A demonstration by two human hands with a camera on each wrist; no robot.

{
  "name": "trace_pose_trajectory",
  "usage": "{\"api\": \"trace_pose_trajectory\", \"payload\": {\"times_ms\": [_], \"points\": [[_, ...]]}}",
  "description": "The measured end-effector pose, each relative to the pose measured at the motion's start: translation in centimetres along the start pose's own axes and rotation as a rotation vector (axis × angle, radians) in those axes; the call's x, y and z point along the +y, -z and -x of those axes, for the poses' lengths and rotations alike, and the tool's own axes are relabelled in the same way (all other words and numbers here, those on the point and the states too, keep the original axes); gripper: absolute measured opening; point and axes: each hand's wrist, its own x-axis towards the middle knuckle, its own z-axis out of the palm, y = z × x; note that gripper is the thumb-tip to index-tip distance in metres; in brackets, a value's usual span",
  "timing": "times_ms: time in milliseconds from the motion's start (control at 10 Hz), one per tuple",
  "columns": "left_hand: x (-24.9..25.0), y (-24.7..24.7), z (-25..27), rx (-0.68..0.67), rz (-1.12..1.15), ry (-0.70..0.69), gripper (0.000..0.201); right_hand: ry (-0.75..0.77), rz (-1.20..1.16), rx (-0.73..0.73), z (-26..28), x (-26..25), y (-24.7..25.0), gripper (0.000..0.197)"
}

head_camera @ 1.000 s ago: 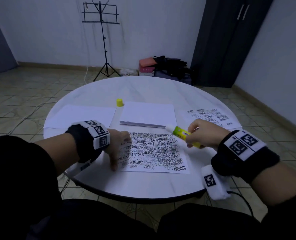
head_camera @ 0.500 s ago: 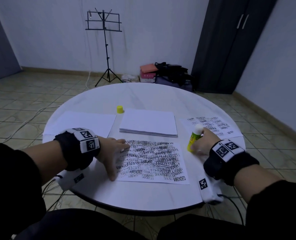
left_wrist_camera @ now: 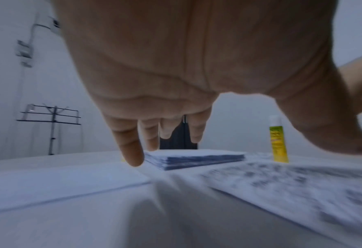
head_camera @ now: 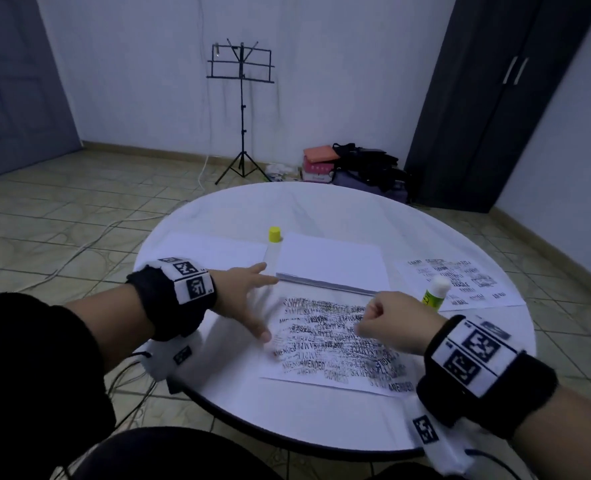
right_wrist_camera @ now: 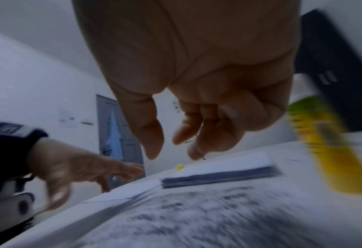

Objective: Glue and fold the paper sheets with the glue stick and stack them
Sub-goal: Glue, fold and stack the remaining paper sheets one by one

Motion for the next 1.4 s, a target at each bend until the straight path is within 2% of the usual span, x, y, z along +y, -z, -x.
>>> {"api": "trace_pose_trajectory", "payload": {"times_ms": [100, 200, 300, 400, 500, 600, 700, 900, 1000, 1100, 1200, 1300, 1400], "points": [[-4.8, 1.6, -1.0, 0.021, 0.006, 0.175, 0.100, 0.075, 0.059, -0.047, -2.1, -4.2, -0.4, 0.027], [-9.4, 2.9, -2.0, 0.044, -0.063, 0.373, 0.088, 0.129, 0.219, -0.024, -5.8, -8.5, -0.6, 0.025], [-12.4, 3.7, -3.6, 0.160, -0.053, 0.485, 0.061, 0.138, 0.371, 0.038, -10.2, -12.2, -0.8, 0.037], [-19.1, 2.6, -9.6, 0.008, -0.131, 0.564, 0.031, 0.089, 0.472, 0.001, -14.1, -14.9, -1.5, 0.041], [-22.5, 2.5, -12.1, -0.056, -0.115, 0.609, 0.043, 0.071, 0.473, -0.060, -17.2, -16.5, -2.9, 0.051], [-19.1, 3.6, -8.2, -0.001, -0.210, 0.517, 0.050, 0.071, 0.564, -0.114, -19.1, -17.7, -4.2, 0.054], [-18.7, 3.9, -7.4, 0.050, -0.125, 0.498, 0.074, 0.070, 0.680, -0.127, -19.7, -18.4, -4.6, 0.055], [-19.4, 3.7, -7.4, 0.065, -0.128, 0.461, 0.072, 0.054, 0.740, -0.154, -20.7, -18.6, -4.5, 0.055], [-19.7, 3.7, -7.8, 0.046, -0.108, 0.473, 0.072, 0.045, 0.698, -0.141, -21.6, -18.6, -5.2, 0.055], [-19.6, 3.6, -7.9, 0.061, -0.118, 0.464, 0.073, 0.053, 0.625, -0.070, -21.4, -18.8, -5.9, 0.047], [-19.5, 3.7, -7.9, 0.046, -0.122, 0.471, 0.074, 0.019, 0.420, -0.036, -21.0, -19.0, -6.4, 0.051], [-19.5, 3.5, -7.6, 0.066, -0.121, 0.469, 0.074, -0.047, 0.103, -0.110, -20.7, -18.5, -6.4, 0.045], [-19.2, 3.4, -7.1, 0.081, -0.127, 0.477, 0.072, -0.069, -0.205, -0.200, -20.0, -17.3, -6.8, 0.020]]}}
